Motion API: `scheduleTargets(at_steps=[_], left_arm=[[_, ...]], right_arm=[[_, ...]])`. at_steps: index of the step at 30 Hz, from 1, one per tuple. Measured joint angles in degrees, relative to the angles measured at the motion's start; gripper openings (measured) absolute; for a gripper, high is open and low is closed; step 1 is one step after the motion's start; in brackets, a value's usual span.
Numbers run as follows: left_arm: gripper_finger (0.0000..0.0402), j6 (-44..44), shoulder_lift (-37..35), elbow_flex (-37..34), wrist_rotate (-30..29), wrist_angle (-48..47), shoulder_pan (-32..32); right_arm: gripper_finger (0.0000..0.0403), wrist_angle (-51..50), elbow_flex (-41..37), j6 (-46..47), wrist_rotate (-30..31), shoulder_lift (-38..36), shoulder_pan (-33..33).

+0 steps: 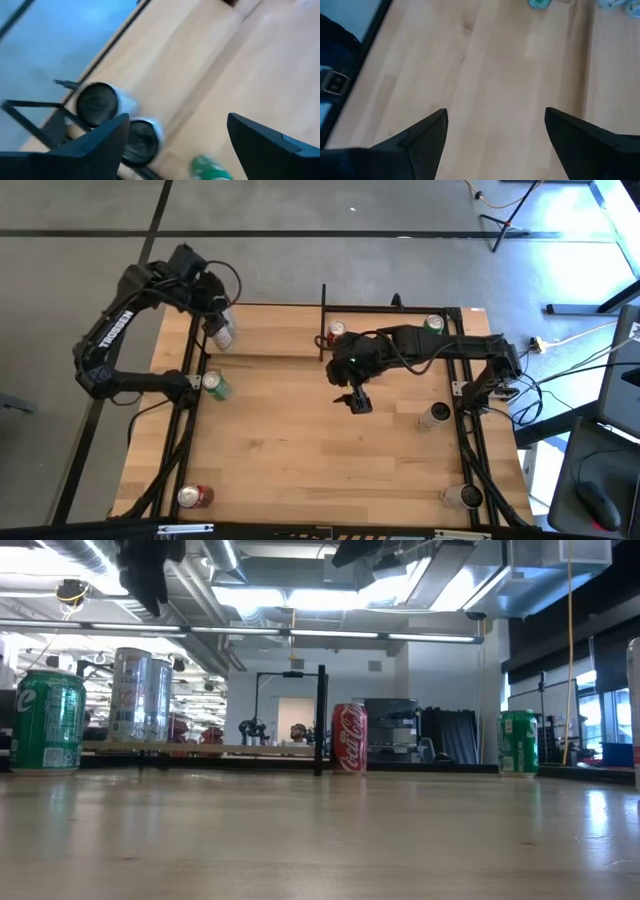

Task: Place canned beverage on shelf
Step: Put the left green soda can on the shelf

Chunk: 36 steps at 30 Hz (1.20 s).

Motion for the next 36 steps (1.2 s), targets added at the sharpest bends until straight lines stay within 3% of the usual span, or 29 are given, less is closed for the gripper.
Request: scheduleTargets(at_steps=[8,20,28,36], left_arm=[[0.0323,-17.5,-2.8,0.1,-0.5,-5.7,-14.3],[0.0323,-42.5,-7.1,-8.4,-6.3,-8.1,-31.3],[0.0323,-53.1,-7.1,-17.9,-8.6,-8.1,-37.9],[0.0323,-59.8,-7.3,-24.3,-11.3,-8.0,-39.3]], right_arm=[[0.0321,-1.8,0.0,3.0,5.3,-2.3,4.7],[0.0321,-6.6,0.0,3.0,3.2,-2.7,5.1],[0.0321,-10.2,0.0,4.2,3.2,-2.7,5.0],[0.0321,-12.8,0.0,4.9,3.9,-2.7,6.8]])
